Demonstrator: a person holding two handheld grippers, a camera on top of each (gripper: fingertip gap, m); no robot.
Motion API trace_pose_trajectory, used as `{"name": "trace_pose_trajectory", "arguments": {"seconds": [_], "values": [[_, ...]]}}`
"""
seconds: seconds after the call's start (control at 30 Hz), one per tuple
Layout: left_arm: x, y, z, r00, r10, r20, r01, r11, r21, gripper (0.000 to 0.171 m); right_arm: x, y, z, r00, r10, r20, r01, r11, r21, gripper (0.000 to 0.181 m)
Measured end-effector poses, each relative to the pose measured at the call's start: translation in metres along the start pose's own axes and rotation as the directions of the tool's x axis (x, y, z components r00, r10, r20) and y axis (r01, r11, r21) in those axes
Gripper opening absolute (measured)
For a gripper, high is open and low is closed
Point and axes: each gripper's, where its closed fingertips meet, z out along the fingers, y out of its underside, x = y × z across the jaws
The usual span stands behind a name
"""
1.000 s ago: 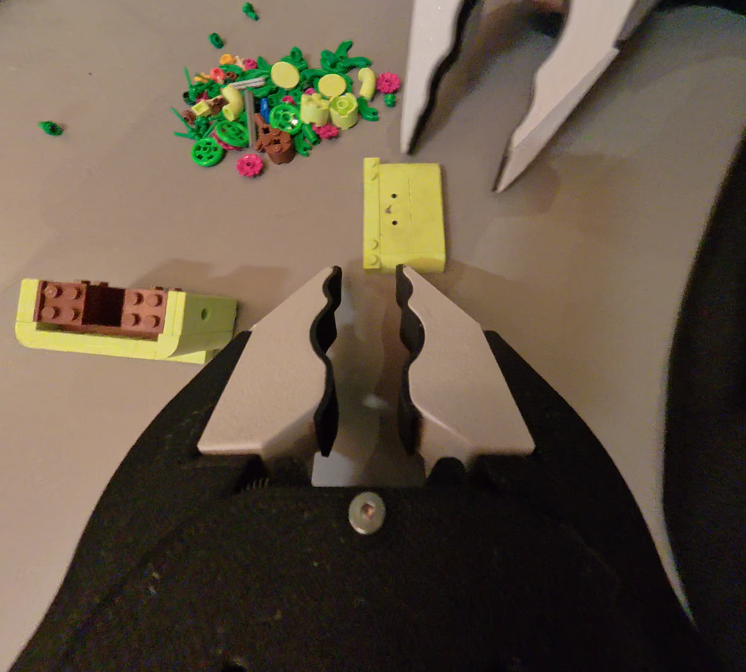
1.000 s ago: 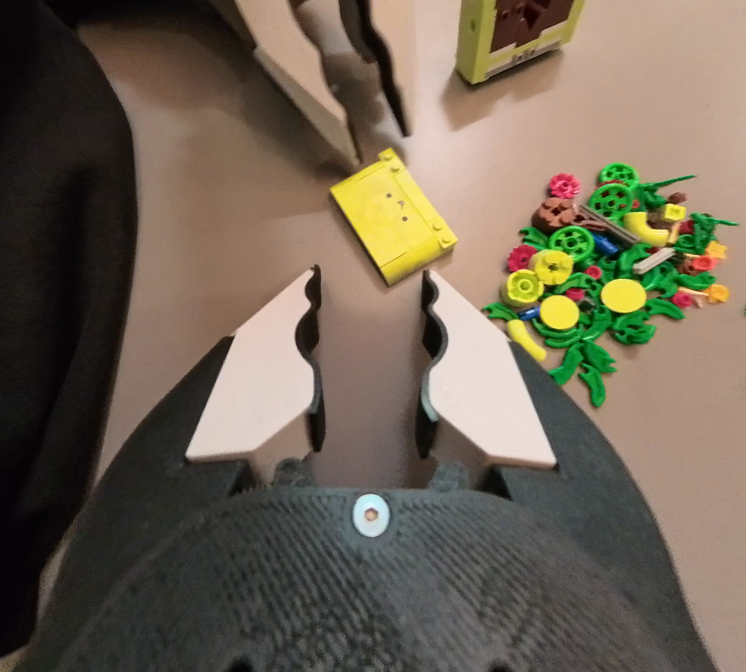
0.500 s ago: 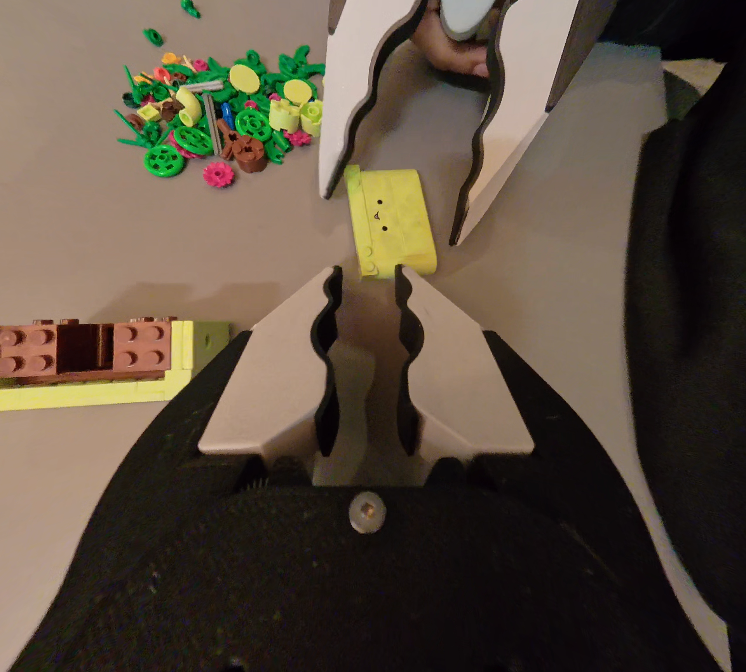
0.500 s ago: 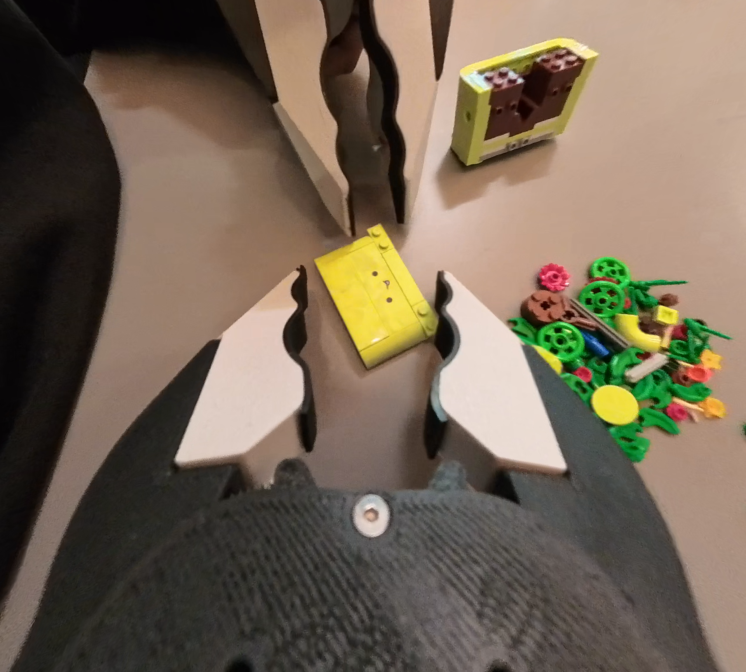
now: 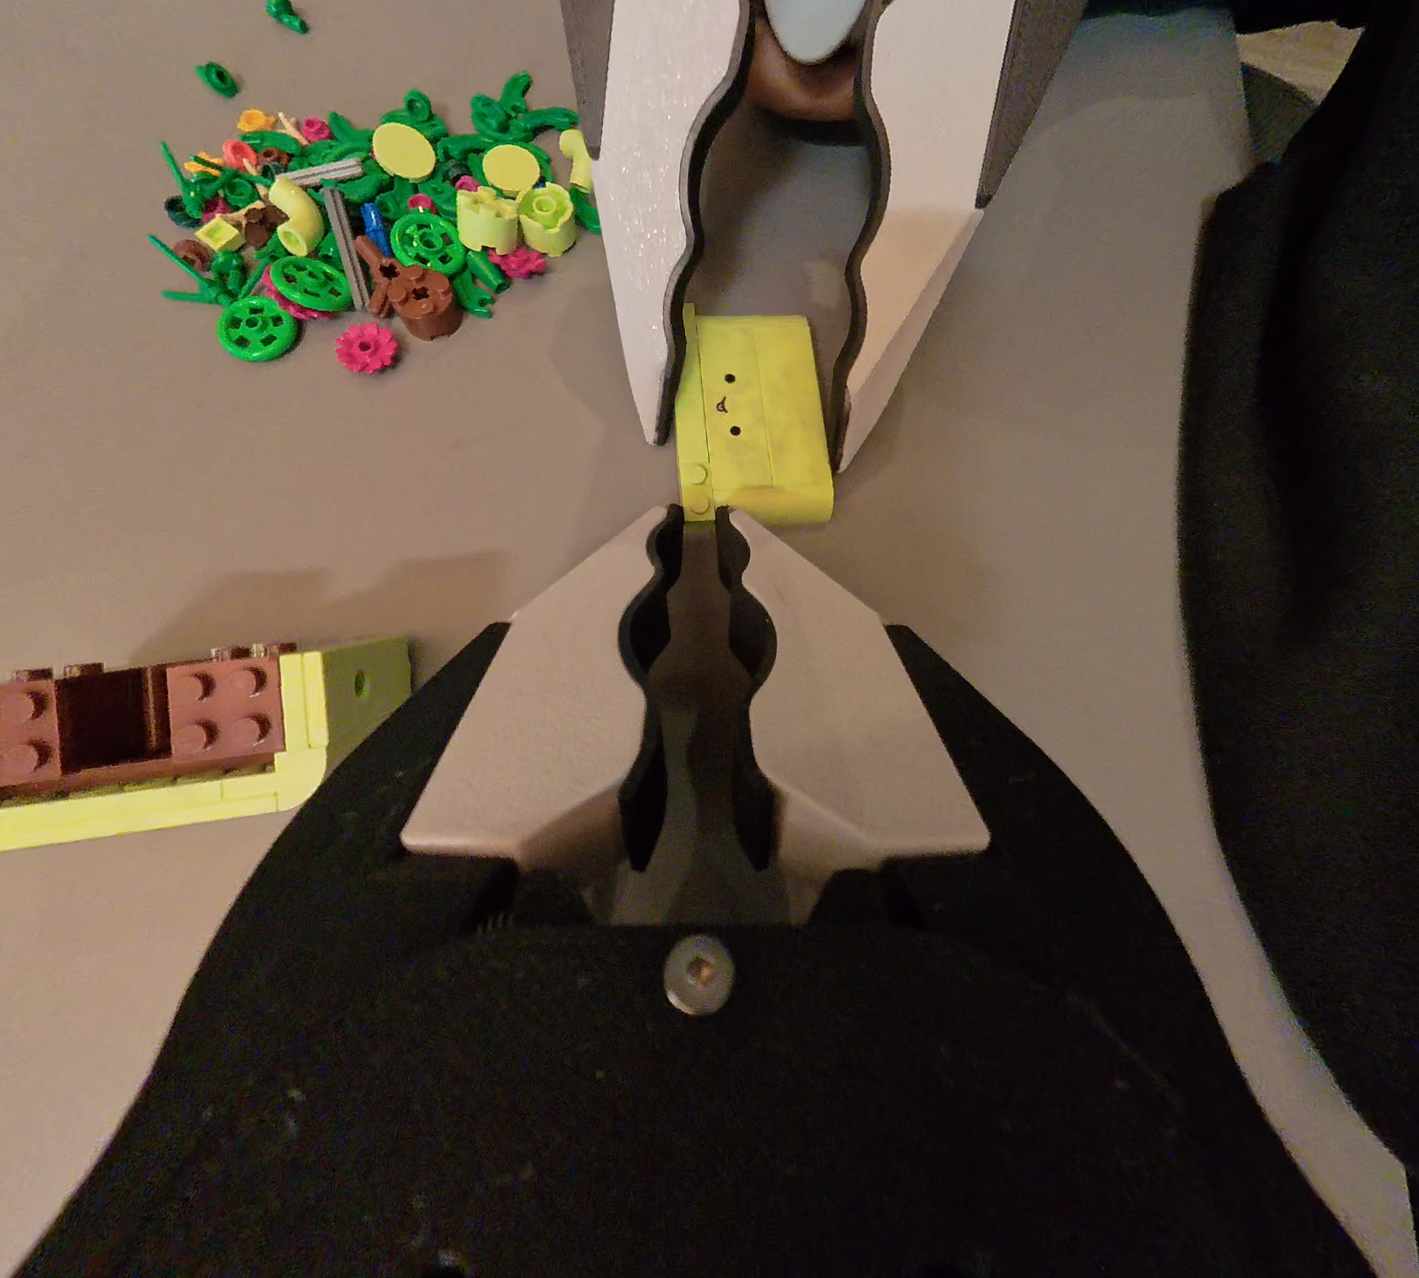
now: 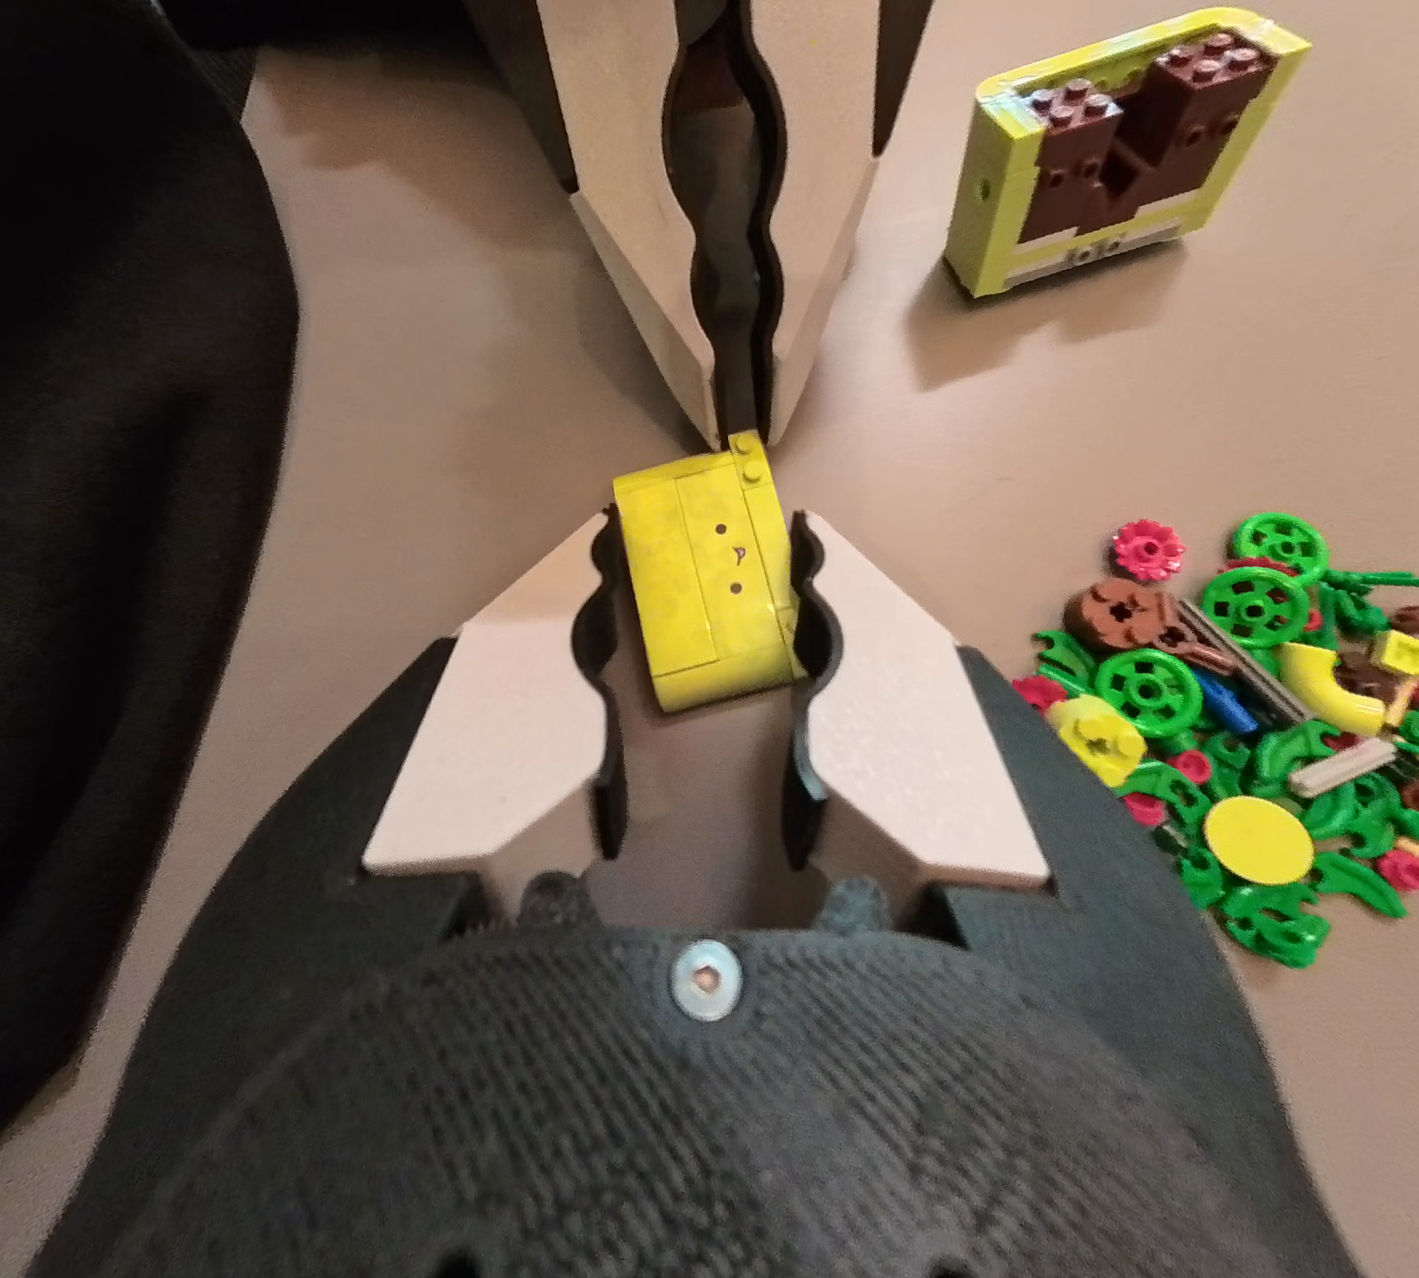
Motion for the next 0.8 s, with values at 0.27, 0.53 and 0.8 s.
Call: {"name": "trace_pose_trajectory", "arguments": {"seconds": [0.27, 0.53, 0.8], "values": [[0.0026, -0.0016, 0.0009, 0.998, 0.07, -0.01, -0.07, 0.998, 0.002, 0.002, -0.0038, 0.0001, 0.0006, 1.0, -0.013, 0.02, 0.013, 1.0, -0.003, 0.042], [0.0014, -0.0019, -0.0006, 0.992, 0.122, 0.022, -0.122, 0.992, 0.001, 0.001, -0.0061, 0.0001, 0.0018, 1.0, 0.003, 0.024, -0.003, 1.0, -0.004, 0.042], [0.0044, 0.001, -0.0031, 0.968, 0.248, -0.029, -0.249, 0.953, -0.17, 0.001, -0.0091, -0.0006, 0.0033, 0.999, 0.021, 0.033, -0.021, 1.0, -0.005, 0.042]]}}
